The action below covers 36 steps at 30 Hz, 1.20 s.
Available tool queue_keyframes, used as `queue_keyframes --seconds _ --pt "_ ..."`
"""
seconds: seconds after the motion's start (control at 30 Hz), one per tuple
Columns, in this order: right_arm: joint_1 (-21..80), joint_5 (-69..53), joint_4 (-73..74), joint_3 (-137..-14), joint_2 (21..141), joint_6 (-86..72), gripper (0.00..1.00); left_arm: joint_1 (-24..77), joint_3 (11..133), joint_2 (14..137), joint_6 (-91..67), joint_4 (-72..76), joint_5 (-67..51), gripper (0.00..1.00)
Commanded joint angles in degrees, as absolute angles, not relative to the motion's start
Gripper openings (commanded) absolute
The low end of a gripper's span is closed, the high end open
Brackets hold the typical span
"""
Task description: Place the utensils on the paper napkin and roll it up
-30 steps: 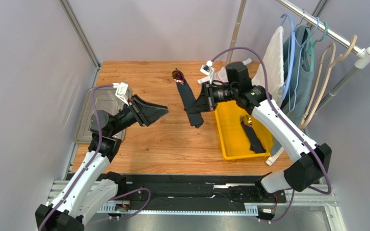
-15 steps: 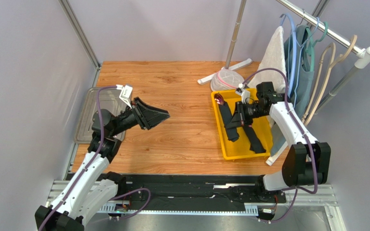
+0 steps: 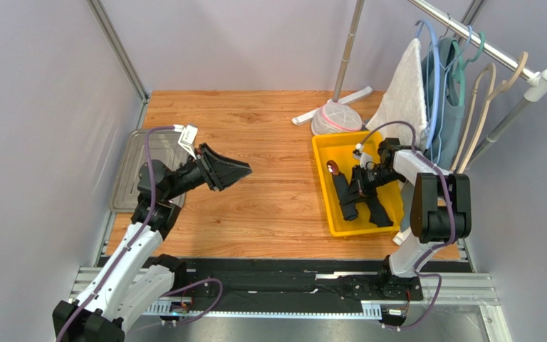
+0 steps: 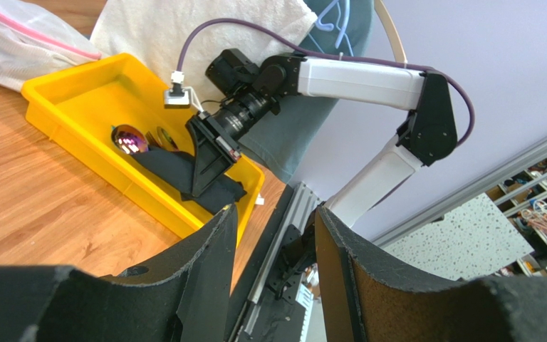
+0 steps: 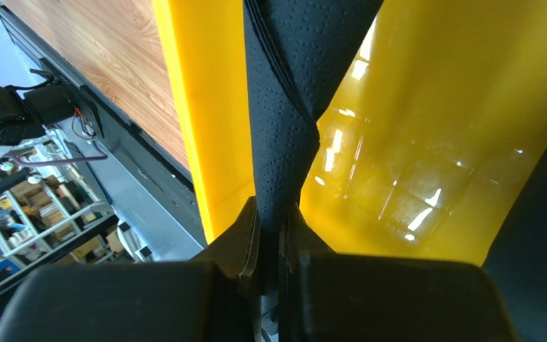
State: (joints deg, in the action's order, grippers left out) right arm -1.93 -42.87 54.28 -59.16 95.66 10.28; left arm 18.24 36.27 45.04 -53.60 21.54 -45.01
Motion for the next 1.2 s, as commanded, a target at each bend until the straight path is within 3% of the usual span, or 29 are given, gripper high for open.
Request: queue_keyframes --seconds 0.0,0.3,0.53,0.7,0.9,1.0,1.17 --pt "-2.55 -46.49 51.15 -59.59 99.48 9.05 0.00 18.28 36.56 45.44 -53.79 23.90 -45.79 0.52" --pt "-3.42 -51.24 50.10 -59.41 107.13 8.26 0.00 18.28 35.60 46.49 -54.67 25.14 -45.79 0.52" --pt "-3.60 -47.65 48.96 -59.06 110.39 6.51 0.00 18.28 35.60 47.20 -55.11 25.75 -45.79 0.52" --pt "-3.60 -42.81 47.99 -58.97 109.78 4.13 0.18 18.28 35.33 47.55 -55.20 25.84 -45.53 0.52" --pt "-3.43 -38.50 49.22 -59.76 110.48 2.81 0.20 18.28 35.33 48.08 -55.46 26.10 -45.44 0.52" --pt "-3.43 -37.71 49.31 -59.77 110.13 2.64 0.34 18.28 35.33 47.99 -55.55 26.10 -45.61 0.51" --pt "-3.43 -36.21 49.66 -60.03 108.37 2.37 0.41 18.28 35.33 47.81 -55.63 26.19 -45.44 0.52"
